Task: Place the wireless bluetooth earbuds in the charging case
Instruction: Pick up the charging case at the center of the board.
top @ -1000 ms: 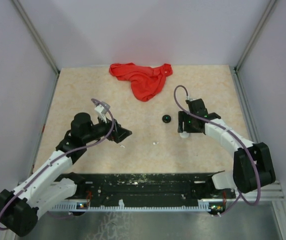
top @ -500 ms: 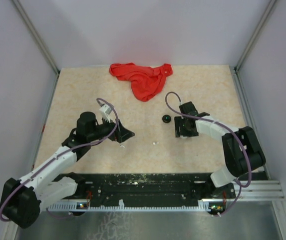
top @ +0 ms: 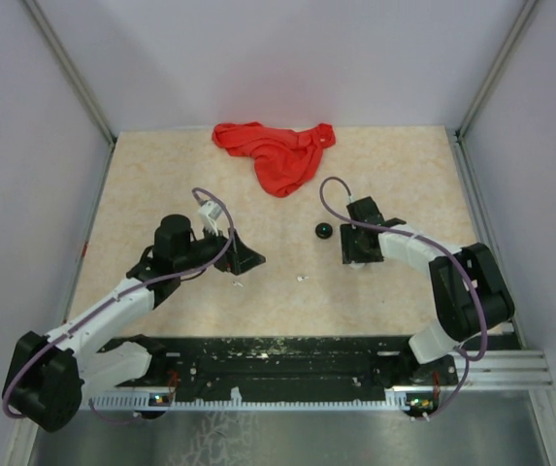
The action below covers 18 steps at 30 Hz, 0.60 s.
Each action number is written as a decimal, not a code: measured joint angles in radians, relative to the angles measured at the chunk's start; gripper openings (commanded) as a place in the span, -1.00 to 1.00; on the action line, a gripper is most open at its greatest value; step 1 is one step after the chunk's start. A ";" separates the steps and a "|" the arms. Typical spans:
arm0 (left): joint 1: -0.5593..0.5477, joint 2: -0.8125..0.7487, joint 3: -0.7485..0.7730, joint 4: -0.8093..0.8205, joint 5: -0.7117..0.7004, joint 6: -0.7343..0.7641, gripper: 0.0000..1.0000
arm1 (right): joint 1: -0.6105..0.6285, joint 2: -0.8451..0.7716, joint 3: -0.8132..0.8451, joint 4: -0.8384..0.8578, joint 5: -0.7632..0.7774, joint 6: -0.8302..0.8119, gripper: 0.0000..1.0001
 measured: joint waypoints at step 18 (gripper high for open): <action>0.058 0.015 0.000 -0.007 0.051 -0.068 0.64 | 0.321 -0.058 0.178 -0.008 0.005 -0.204 0.01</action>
